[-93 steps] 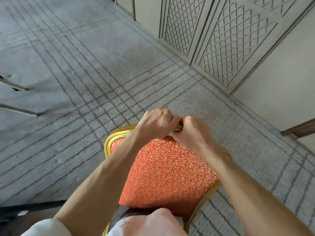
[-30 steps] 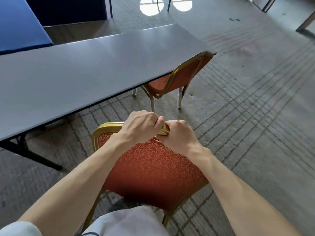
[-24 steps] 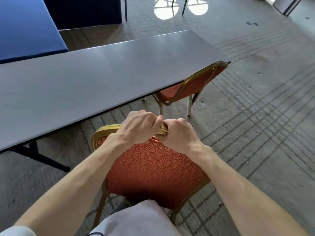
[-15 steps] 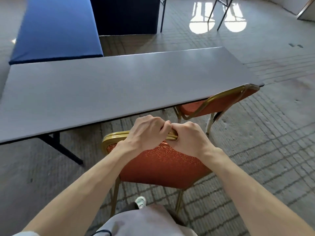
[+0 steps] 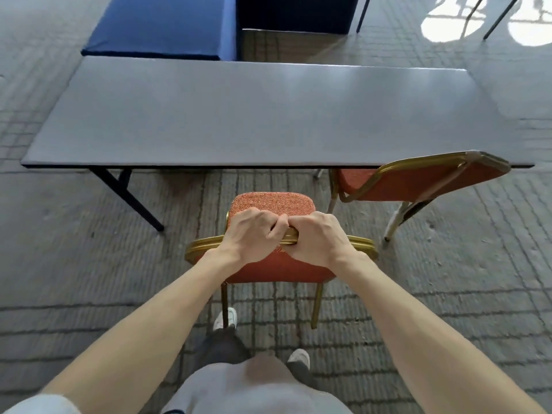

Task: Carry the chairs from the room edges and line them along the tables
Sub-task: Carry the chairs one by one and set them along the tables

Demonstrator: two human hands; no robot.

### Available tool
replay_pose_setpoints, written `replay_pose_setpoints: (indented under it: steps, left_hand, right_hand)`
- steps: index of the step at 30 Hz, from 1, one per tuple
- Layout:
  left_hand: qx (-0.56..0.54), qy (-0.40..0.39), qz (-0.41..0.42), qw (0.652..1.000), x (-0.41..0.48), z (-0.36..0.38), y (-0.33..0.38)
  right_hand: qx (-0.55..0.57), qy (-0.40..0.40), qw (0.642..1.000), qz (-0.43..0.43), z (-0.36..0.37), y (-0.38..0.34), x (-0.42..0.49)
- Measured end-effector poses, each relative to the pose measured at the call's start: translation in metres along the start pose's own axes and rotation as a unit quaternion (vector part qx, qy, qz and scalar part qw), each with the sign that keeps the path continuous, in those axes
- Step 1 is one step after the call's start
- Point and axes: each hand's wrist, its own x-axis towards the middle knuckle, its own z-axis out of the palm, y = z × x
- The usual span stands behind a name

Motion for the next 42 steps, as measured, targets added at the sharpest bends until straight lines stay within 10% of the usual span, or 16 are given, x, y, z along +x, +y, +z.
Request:
replay_pose_setpoints:
  steps: [17,42]
  left_hand:
    - [0.075,0.179,0.002,0.981,0.018,0.018,-0.004]
    - [0.046,0.144,-0.039,0.988,0.144,0.053,0.002]
  right_hand:
    - [0.026,-0.035,0.997,-0.058,-0.016,0.021,0.030]
    - [0.015,-0.031,0.999,-0.011,-0.023,0.115,0.106]
